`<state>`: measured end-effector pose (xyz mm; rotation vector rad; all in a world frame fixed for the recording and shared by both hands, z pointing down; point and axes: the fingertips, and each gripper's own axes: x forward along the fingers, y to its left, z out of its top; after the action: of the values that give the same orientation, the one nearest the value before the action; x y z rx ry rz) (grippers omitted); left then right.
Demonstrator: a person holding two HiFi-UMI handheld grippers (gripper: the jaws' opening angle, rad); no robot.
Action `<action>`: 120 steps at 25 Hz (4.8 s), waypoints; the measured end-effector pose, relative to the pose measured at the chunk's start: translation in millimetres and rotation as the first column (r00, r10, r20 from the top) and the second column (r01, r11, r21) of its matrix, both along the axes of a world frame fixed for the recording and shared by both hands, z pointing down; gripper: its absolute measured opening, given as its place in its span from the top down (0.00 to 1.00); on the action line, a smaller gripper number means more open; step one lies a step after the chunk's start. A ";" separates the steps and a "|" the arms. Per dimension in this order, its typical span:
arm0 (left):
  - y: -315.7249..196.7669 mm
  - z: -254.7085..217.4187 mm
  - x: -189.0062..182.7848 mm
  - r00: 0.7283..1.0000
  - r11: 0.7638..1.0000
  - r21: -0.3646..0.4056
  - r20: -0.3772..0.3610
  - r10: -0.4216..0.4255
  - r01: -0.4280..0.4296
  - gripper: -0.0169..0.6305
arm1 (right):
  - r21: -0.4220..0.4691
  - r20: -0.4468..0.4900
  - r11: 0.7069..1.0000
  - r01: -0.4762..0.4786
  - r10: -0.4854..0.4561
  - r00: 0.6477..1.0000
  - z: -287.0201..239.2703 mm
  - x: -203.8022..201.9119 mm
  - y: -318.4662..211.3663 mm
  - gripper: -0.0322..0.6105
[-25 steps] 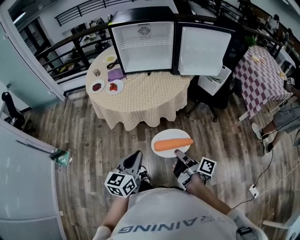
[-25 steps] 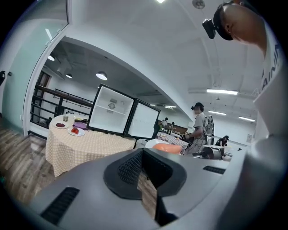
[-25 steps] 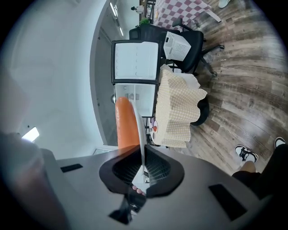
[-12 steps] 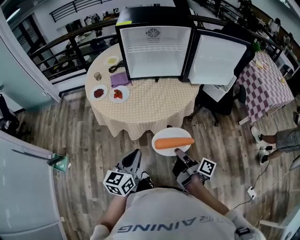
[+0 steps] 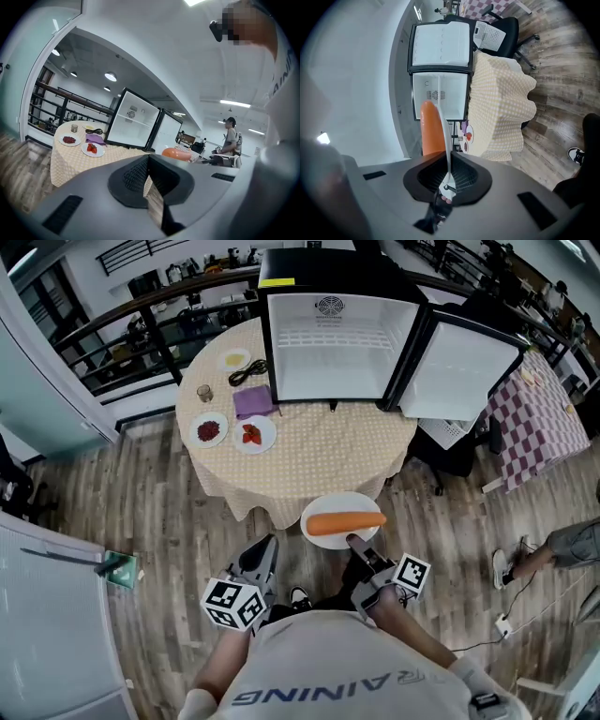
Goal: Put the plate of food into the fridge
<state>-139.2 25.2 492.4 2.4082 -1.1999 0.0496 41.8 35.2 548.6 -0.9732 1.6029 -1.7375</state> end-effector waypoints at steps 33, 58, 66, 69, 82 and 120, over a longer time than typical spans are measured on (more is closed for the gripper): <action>-214.9 5.3 63.1 0.989 0.991 -0.045 0.087 -0.123 0.127 0.96 | -0.060 0.020 0.994 0.086 -0.085 0.996 22.3 71.1 -242.2 0.89; -244.6 20.8 41.1 0.991 0.988 -0.082 0.045 -0.126 0.130 0.96 | -0.133 -0.059 0.986 -0.098 0.091 0.994 62.6 74.3 -384.1 0.89; -241.1 29.2 31.5 0.990 0.985 -0.104 0.049 -0.135 0.140 0.96 | -0.164 -0.068 0.973 -0.165 0.156 0.985 81.2 69.1 -429.2 0.89; -241.2 31.2 28.7 0.988 0.982 -0.111 0.052 -0.145 0.150 0.96 | -0.166 -0.080 0.968 -0.186 0.175 0.981 87.5 64.7 -445.5 0.89; -238.6 36.4 27.6 0.986 0.978 -0.127 0.046 -0.159 0.164 0.96 | -0.201 -0.123 0.958 -0.206 0.184 0.975 106.6 55.4 -526.9 0.89; -230.1 52.4 25.5 0.989 0.965 -0.214 0.018 -0.150 0.150 0.96 | -0.218 -0.856 0.918 0.332 -0.343 0.386 121.8 37.8 -521.8 0.72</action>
<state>-113.7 -204.9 544.9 2.1267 -1.3038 0.1279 79.6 -486.6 670.4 -1.8819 2.6068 -1.5075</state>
